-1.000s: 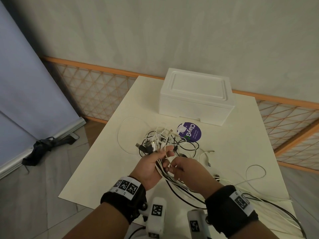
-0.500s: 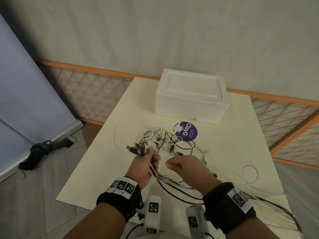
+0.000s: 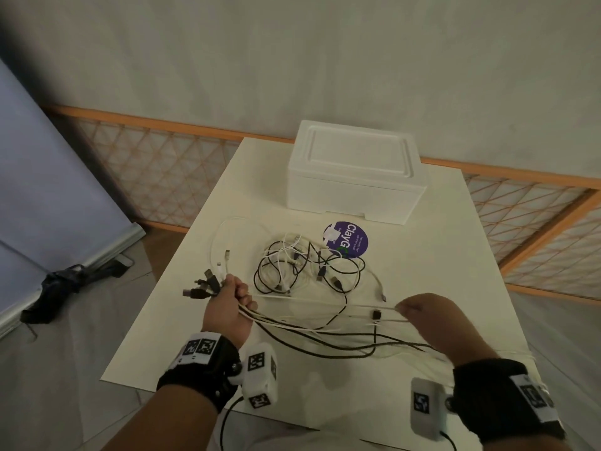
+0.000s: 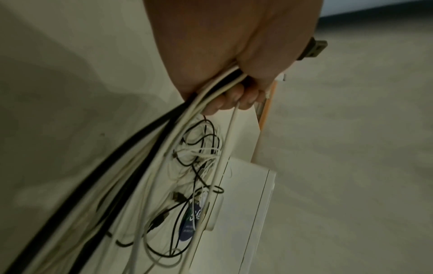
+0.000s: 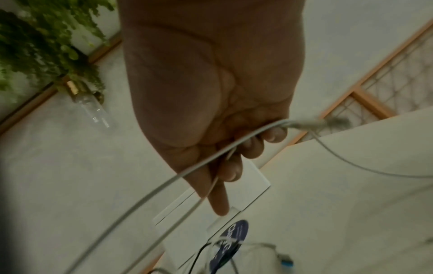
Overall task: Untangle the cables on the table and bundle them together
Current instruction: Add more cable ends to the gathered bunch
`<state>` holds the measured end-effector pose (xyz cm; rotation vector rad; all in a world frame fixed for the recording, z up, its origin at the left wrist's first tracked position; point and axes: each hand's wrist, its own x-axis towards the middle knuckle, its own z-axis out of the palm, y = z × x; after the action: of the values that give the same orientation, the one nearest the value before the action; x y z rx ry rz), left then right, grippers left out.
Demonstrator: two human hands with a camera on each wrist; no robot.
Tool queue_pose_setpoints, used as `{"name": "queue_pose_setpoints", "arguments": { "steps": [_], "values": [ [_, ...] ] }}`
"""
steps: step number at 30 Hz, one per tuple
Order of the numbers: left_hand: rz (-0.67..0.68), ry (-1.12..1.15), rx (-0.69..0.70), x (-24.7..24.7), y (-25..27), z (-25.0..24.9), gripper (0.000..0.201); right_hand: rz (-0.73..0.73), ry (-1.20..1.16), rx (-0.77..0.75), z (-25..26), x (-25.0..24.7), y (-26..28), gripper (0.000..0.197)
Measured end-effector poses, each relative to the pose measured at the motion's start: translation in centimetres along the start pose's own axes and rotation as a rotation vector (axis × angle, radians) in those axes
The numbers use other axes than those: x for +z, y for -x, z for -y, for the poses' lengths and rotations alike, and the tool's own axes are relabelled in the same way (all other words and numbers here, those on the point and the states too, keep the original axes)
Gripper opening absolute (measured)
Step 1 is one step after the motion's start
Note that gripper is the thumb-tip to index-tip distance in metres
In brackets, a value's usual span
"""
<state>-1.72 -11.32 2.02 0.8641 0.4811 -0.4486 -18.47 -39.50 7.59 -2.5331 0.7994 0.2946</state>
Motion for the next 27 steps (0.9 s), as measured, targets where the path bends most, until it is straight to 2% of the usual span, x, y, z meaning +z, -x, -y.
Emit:
{"name": "queue_pose_setpoints", "arguments": {
  "steps": [2,5,7,9,11,12,14,15,16,17,19,21,23,27],
  "values": [
    [0.038,-0.026,-0.005,-0.1,0.2,0.0,0.036,-0.001,0.001,0.04,-0.7,-0.8,-0.1,0.02],
    [0.11,-0.063,0.002,0.8,0.8,0.6,0.036,-0.051,0.2,0.128,-0.4,-0.5,-0.5,0.023],
    [0.144,-0.069,0.001,1.4,1.2,0.7,0.034,-0.06,0.347,0.182,1.0,0.0,-0.6,0.017],
    [0.167,-0.086,0.004,1.8,1.6,0.5,0.031,-0.135,0.443,0.098,2.8,0.5,-0.8,0.025],
    [0.186,-0.122,0.015,2.3,2.1,0.3,0.026,-0.197,0.265,-0.149,5.5,0.9,-0.5,0.043],
    [0.193,-0.135,0.017,2.7,2.6,0.2,0.024,-0.126,0.101,-0.276,7.6,1.1,0.2,0.056],
    [0.199,-0.17,0.01,3.6,3.5,0.5,0.028,0.19,-0.144,-0.406,11.8,1.9,1.5,0.092],
    [0.21,-0.191,0.004,4.0,3.9,0.7,0.034,0.323,-0.152,-0.433,13.5,2.8,2.0,0.103],
    [0.224,-0.207,-0.006,4.3,4.2,0.8,0.039,0.391,-0.092,-0.454,14.4,3.9,2.0,0.104],
    [0.24,-0.21,-0.015,4.5,4.5,0.7,0.043,0.397,-0.004,-0.472,14.8,4.9,1.7,0.094],
    [0.256,-0.145,-0.028,4.2,4.4,0.0,0.046,0.305,0.184,-0.492,14.3,6.0,1.0,0.054],
    [0.209,-0.046,-0.023,3.3,3.6,-1.3,0.046,0.209,0.296,-0.497,12.7,6.1,0.7,0.027],
    [0.11,0.022,0.005,1.7,2.6,-2.8,0.044,0.163,0.369,-0.464,10.3,6.1,0.6,0.018],
    [-0.1,0.03,0.001,-2.6,0.1,-4.1,0.042,0.148,0.377,-0.36,4.8,6.3,1.1,0.019]
  ]
}}
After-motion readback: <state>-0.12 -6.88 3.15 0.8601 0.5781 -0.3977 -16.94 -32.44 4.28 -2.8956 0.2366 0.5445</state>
